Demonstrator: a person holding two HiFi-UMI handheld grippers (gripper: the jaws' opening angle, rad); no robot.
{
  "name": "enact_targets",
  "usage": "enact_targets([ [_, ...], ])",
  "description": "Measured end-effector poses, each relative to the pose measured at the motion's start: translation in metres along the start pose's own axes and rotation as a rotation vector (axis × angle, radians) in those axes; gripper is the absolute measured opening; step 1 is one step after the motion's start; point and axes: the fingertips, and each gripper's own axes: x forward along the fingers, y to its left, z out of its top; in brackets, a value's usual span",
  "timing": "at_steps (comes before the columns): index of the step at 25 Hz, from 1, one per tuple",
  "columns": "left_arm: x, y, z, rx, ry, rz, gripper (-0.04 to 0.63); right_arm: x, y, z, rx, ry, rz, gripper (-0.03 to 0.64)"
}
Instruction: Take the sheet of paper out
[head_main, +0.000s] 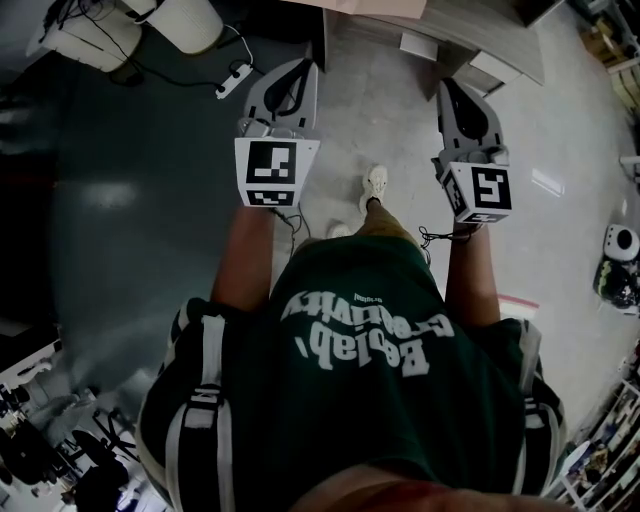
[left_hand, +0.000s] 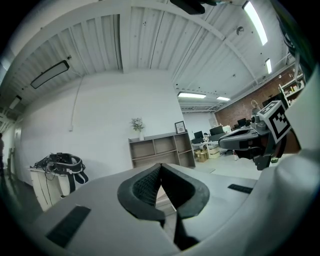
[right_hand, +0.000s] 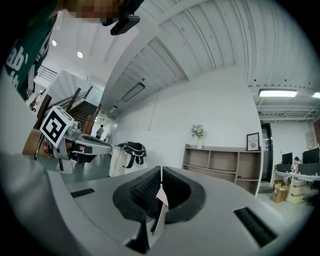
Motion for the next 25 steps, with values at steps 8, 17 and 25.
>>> enact_targets([
  [8,0.051,0.027,-0.012,-0.007,0.007,0.026,0.018,0.063,-0.018,-0.010,-0.017,-0.027,0.032,0.037],
  [17,0.168,0.074,-0.016,0.001,0.013,0.077,0.018,0.178,-0.084,-0.026,-0.053,0.039,0.066,0.037],
  [25,0.271,0.101,-0.027,0.012,0.053,0.093,0.018,0.274,-0.134,-0.013,-0.090,-0.140,0.187,0.037],
])
